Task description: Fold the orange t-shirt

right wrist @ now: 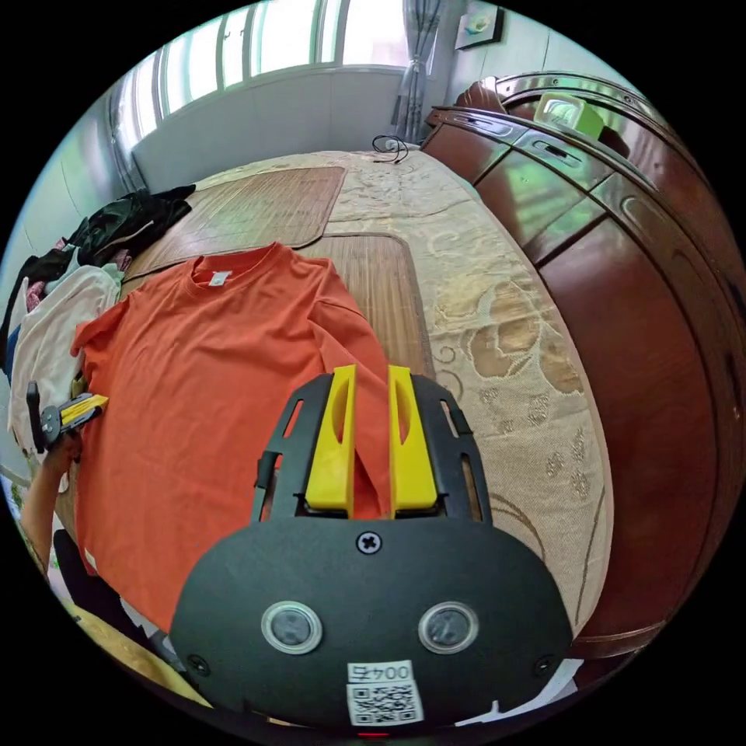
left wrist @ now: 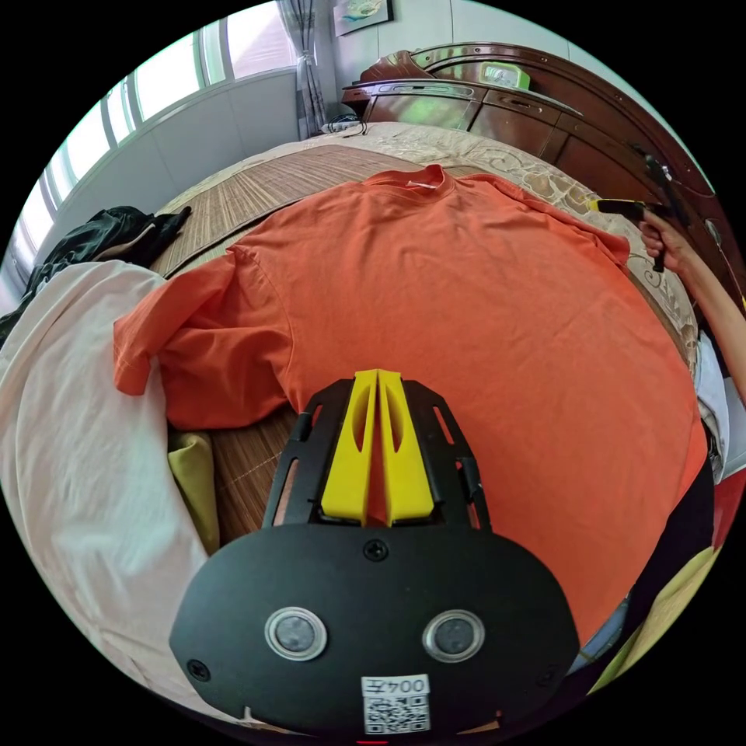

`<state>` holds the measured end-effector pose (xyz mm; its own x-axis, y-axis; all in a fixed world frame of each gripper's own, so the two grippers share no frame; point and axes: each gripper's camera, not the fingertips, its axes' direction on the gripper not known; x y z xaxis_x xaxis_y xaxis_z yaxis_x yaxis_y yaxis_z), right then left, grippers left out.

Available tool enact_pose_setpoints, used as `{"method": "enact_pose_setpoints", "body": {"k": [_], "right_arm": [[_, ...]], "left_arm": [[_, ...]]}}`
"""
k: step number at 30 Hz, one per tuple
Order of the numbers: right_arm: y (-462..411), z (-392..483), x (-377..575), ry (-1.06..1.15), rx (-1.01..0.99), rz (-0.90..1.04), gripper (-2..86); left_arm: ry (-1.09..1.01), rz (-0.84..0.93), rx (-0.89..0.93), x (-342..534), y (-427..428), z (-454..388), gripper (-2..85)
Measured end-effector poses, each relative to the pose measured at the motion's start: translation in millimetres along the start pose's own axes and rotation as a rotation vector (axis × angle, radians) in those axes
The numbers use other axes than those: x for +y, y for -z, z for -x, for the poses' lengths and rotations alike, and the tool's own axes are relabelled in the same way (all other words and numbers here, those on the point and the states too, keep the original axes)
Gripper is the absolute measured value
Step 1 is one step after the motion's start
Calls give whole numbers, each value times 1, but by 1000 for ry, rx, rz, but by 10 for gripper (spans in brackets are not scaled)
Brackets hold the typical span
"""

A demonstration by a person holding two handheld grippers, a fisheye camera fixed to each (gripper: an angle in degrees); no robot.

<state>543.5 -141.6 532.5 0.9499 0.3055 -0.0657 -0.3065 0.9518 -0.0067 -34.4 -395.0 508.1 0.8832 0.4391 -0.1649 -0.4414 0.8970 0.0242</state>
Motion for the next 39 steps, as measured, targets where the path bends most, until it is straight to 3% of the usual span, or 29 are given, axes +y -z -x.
{"method": "enact_pose_setpoints", "body": {"k": [5,9,15,19,22,29,34,39], "right_arm": [[3,31,-9,78,-111,-35,76],[-22,111,-68,185,-204,-51,76],[-66,221,-173,389,-133,-15,101],[-99,269,-226,553,-62,109,130],[-121,282,-251,625,-123,227,133],[-154,287,-270,648,-177,371,8],[-151,265,-278,326,-96,137,16],[-137,238,-265,317,-91,112,79]], "left_arm": [[-10,1,-24,2,-1,-2,5],[-22,1,-52,3,-2,-4,5],[2,-2,1,6,-3,7,4],[3,-4,6,8,-3,11,4],[0,-7,-1,9,-3,12,4],[14,-13,30,13,-4,21,4],[19,-14,41,15,-4,25,4],[15,-14,33,16,-4,26,5]]}}
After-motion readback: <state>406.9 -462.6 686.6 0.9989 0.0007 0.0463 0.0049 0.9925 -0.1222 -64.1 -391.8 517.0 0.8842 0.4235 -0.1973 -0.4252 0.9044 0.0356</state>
